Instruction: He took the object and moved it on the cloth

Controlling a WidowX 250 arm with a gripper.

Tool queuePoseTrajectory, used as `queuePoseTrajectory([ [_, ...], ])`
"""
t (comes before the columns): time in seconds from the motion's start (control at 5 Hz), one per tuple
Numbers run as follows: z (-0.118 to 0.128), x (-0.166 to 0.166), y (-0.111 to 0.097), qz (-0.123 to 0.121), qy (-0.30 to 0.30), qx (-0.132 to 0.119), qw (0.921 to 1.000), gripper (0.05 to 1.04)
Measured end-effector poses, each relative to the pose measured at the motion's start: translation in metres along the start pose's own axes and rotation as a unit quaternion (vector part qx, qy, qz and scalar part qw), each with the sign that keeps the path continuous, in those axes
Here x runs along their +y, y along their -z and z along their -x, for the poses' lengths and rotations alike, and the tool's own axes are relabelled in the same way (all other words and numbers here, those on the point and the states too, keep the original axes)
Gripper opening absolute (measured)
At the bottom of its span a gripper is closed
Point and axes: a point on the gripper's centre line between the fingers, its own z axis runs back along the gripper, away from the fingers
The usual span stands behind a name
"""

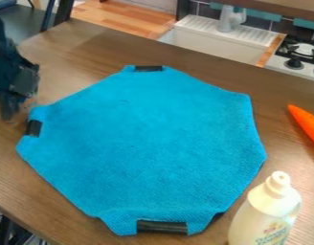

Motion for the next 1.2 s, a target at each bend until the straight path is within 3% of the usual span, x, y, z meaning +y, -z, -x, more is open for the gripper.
queuePoseTrajectory([
  [0.4, 0.006, 0.000, 0.003, -0.001, 0.010, -0.004, 0.9999, 0.915],
  [0.6, 0.011, 0.001, 0.004, -0.003, 0.010, 0.000, 0.9999, 0.986],
  [1.0, 0.015, 0.000, 0.006, 0.000, 0.006, -0.003, 1.0000, 0.414],
  [1.2, 0.015, 0.000, 0.006, 0.000, 0.006, -0.005, 1.0000, 0.178],
])
